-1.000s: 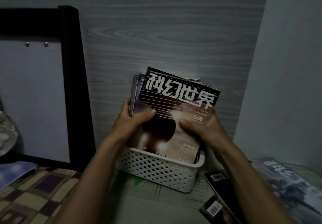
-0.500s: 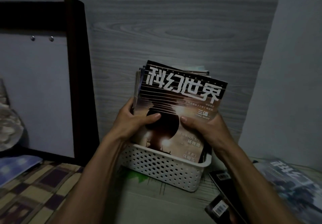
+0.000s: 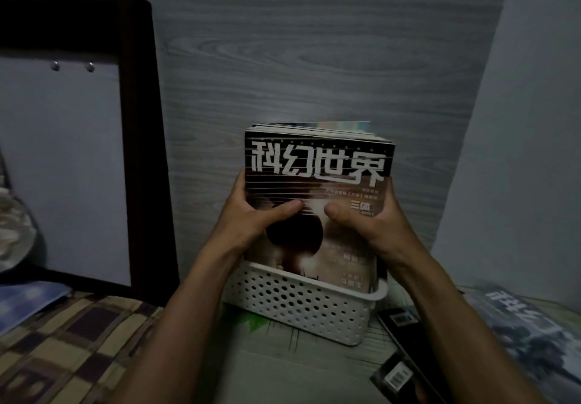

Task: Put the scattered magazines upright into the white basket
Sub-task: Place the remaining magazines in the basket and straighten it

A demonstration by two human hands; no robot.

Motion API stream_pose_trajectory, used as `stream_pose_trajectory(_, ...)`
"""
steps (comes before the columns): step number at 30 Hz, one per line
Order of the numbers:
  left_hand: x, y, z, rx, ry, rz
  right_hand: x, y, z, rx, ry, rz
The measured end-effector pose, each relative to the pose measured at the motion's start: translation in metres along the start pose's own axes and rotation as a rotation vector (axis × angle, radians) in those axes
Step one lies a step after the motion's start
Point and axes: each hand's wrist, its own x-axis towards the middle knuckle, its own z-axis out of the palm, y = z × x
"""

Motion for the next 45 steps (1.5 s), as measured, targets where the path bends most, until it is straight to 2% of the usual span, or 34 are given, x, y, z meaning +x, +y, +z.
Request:
stream_pose_trajectory(3, -0.001, 0.000, -0.001, 0.019, 0.017, -0.010, 0.000, 0.001, 0.001, -0.076, 0.050, 0.003)
stream_pose_trajectory(7, -0.001, 0.000, -0.016, -0.118, -0.062, -0.031, -0.003, 0.007, -0.004, 0.017, -0.051, 0.024)
stream_pose_trajectory(10, -0.004, 0.000, -0.012, -0.117, -0.058, -0.040, -0.005, 0.010, 0.002, -0.037, 0.026, -0.014)
stream_pose_trajectory(15, -0.011, 0.001, 0.005, 0.179, 0.166, 0.049, -0.009, 0.012, 0.012, -0.235, 0.239, 0.013)
stream_pose_trajectory(18, -0.026, 0.002, 0.009, 0.334, 0.275, 0.069, -0.021, 0.013, 0.014, -0.349, 0.305, 0.056)
stream_pose_trajectory(20, -0.036, 0.007, 0.012, 0.463, 0.276, 0.066, -0.036, 0.009, 0.015, -0.433, 0.301, 0.156)
stream_pose_trajectory(22, -0.051, 0.013, 0.017, 0.619, 0.268, 0.077, -0.057, 0.000, 0.012, -0.570, 0.232, 0.202)
stream_pose_trajectory(24, -0.082, 0.022, 0.025, 0.747, 0.292, 0.147, -0.091, -0.018, -0.003, -0.750, 0.114, 0.151)
stream_pose_trajectory(26, -0.132, 0.022, 0.040, 0.804, 0.209, 0.256, -0.137, -0.037, -0.030, -0.875, 0.001, 0.081)
stream_pose_trajectory(29, -0.204, 0.018, 0.069, 0.827, -0.081, 0.328, -0.202, -0.049, -0.084, -1.082, -0.085, 0.145)
stream_pose_trajectory(31, -0.236, 0.017, 0.087, 0.862, -0.327, 0.386, -0.241, -0.049, -0.115, -1.311, -0.158, 0.337)
stream_pose_trajectory(33, -0.251, 0.017, 0.096, 0.817, -0.479, 0.322, -0.269, -0.044, -0.129, -1.341, -0.220, 0.504)
stream_pose_trajectory(37, -0.270, 0.023, 0.097, 0.769, -0.470, 0.153, -0.303, -0.052, -0.124, -1.250, -0.205, 0.420)
stream_pose_trajectory(40, -0.280, 0.038, 0.096, 0.608, -0.378, 0.068, -0.322, -0.070, -0.114, -1.241, -0.258, 0.338)
stream_pose_trajectory(43, -0.287, 0.049, 0.096, 0.562, -0.233, 0.052, -0.341, -0.085, -0.104, -1.247, -0.317, 0.268)
stream_pose_trajectory(45, -0.292, 0.052, 0.100, 0.613, -0.213, 0.068, -0.354, -0.095, -0.098, -1.248, -0.336, 0.228)
